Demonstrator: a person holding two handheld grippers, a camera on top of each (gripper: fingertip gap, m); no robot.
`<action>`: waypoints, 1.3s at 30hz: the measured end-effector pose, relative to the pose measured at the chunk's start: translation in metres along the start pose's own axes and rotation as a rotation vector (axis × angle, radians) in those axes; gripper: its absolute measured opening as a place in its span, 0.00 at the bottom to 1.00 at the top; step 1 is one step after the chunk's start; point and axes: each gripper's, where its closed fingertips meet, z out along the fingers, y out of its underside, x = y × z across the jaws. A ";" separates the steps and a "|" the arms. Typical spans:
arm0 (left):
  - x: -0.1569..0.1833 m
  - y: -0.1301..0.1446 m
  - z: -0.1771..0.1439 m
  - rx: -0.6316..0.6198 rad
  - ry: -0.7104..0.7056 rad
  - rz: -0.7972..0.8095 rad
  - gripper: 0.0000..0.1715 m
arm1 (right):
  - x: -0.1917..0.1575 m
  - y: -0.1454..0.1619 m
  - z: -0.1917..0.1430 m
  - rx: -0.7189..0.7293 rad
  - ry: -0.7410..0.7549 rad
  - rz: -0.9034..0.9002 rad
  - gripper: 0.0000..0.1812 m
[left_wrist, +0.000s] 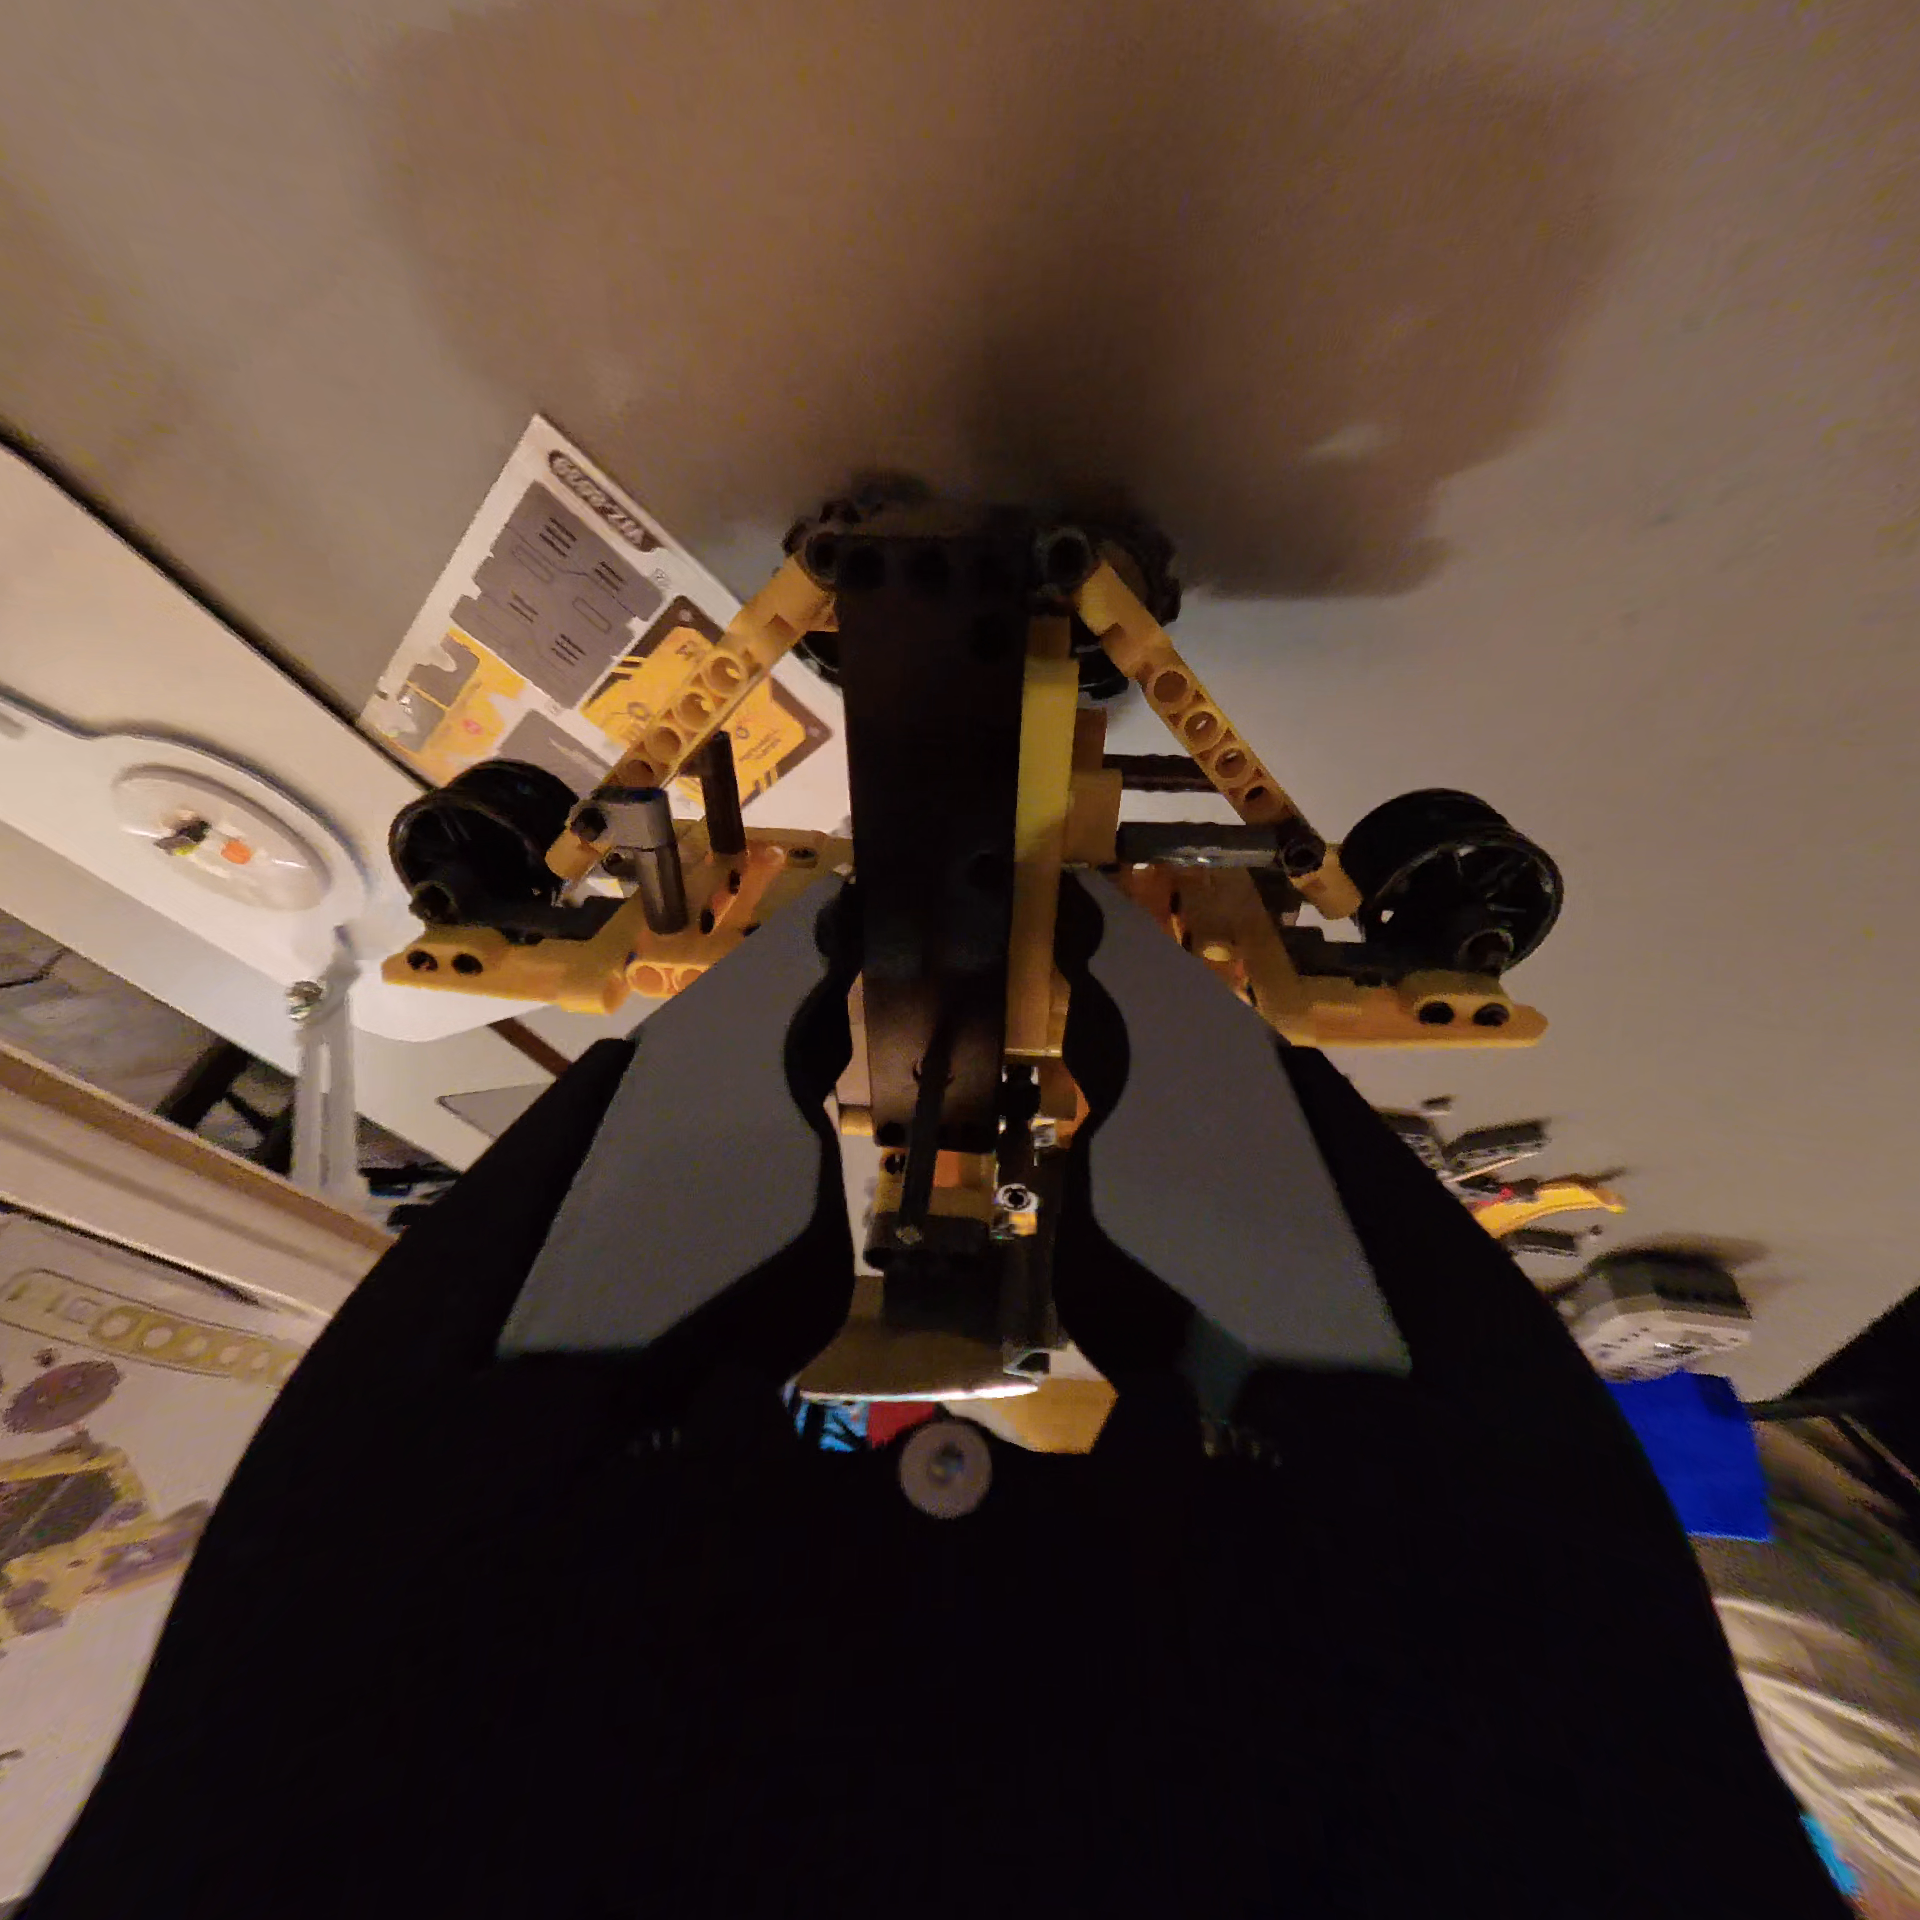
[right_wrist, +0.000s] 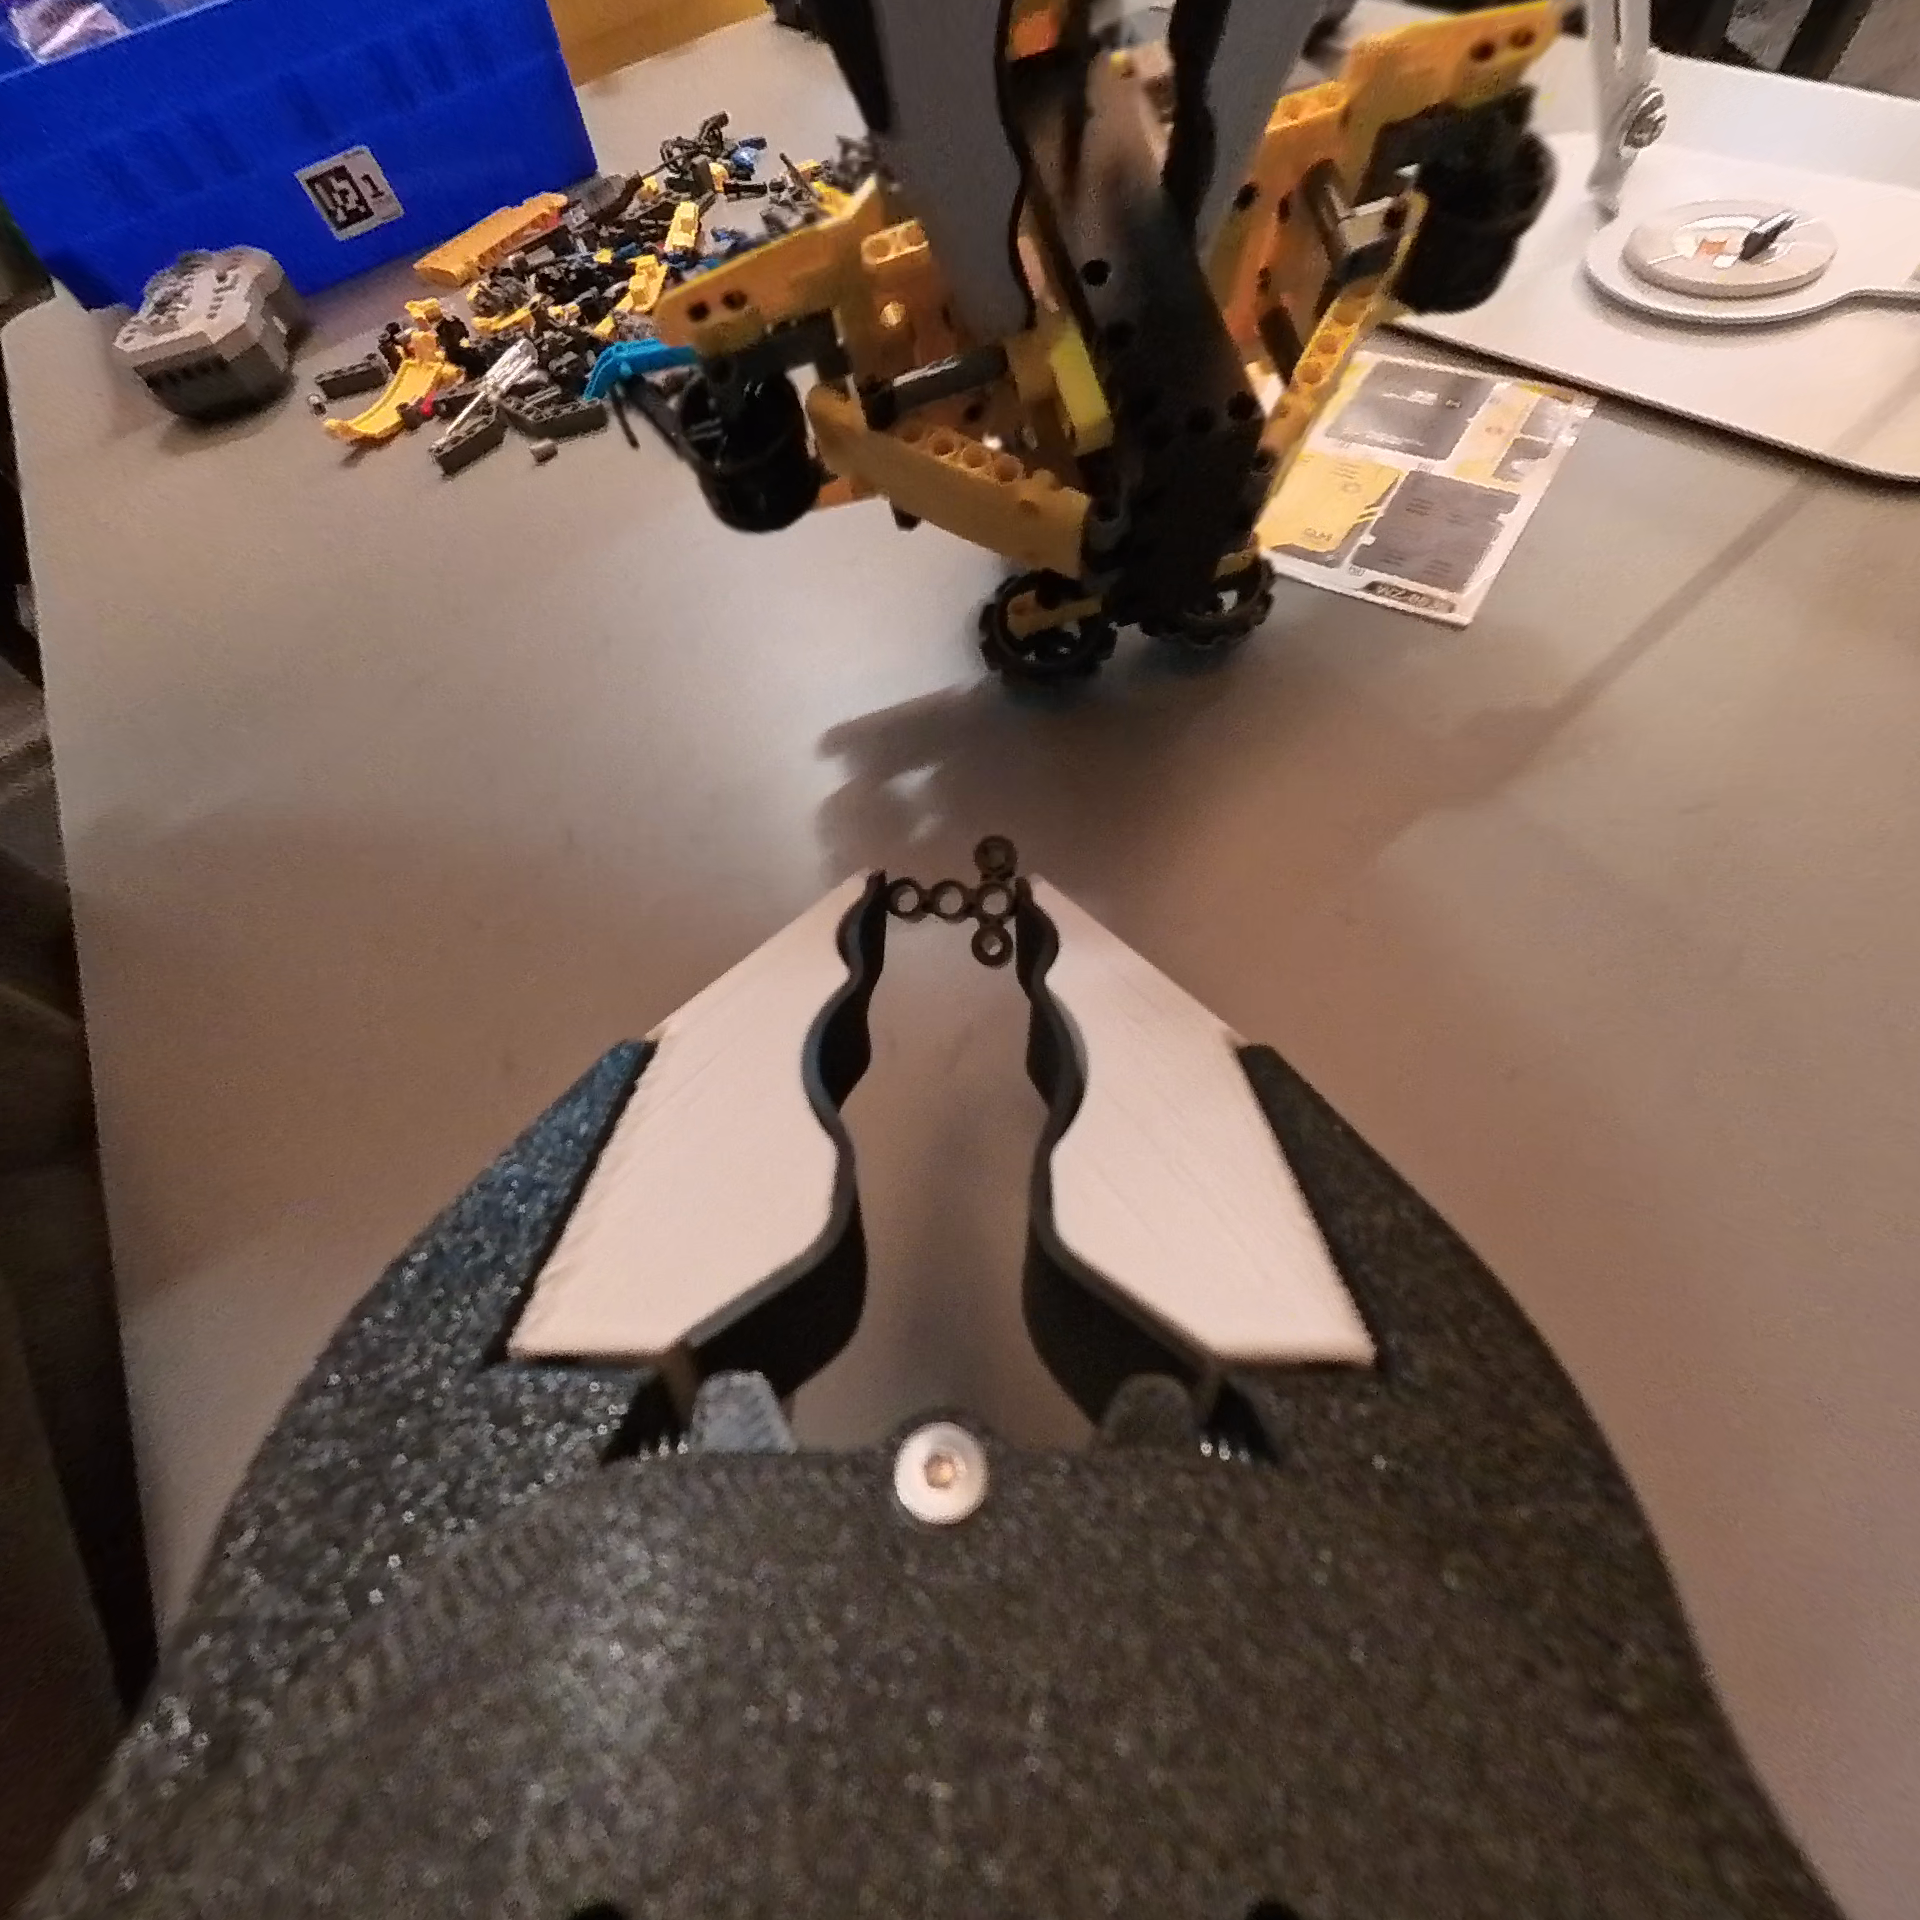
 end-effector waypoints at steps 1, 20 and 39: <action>0.007 -0.002 -0.002 0.013 0.028 -0.015 0.20 | 0.000 0.000 -0.002 0.007 -0.003 -0.002 0.13; 0.091 -0.055 -0.027 0.123 0.067 0.002 0.20 | -0.019 0.069 -0.014 -0.321 0.084 -0.094 0.14; 0.090 -0.057 -0.027 0.159 0.035 0.012 0.20 | -0.017 0.064 -0.021 -0.469 0.149 -0.211 0.17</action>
